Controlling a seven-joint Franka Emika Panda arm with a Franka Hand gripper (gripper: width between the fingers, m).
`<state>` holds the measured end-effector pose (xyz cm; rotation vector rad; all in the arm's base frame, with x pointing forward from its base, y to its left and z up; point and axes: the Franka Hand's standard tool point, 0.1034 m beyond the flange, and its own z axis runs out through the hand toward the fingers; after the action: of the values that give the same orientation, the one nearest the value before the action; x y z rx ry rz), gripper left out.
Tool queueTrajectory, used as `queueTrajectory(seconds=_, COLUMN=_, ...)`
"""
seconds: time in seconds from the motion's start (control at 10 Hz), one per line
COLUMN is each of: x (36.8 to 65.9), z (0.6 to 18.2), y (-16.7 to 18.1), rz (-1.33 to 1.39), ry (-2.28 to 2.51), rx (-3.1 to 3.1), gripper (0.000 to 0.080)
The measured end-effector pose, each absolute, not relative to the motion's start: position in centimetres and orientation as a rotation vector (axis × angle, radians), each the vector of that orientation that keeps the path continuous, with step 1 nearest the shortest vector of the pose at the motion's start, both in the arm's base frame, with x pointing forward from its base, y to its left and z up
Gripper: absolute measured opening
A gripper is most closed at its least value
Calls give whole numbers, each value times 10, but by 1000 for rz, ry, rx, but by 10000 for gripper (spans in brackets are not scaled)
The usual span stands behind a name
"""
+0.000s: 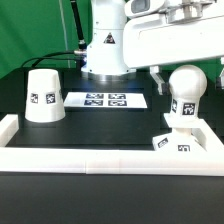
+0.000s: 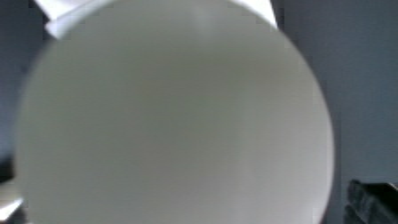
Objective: Assemble lamp
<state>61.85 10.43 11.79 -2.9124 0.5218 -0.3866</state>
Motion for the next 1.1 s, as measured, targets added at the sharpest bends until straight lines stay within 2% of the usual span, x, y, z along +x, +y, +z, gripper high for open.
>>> queueTrajectory(seconds=0.3, x=604, z=117, y=119, rz=-253, ry=386, rx=-2962, gripper=698)
queueTrajectory(seconds=0.8, x=604, z=117, y=119, rz=-259, ry=372, rx=-2966, gripper=698)
queueTrajectory(seconds=1.1, x=594, z=114, y=123, rz=-264, ry=146, rx=-3030, gripper=698)
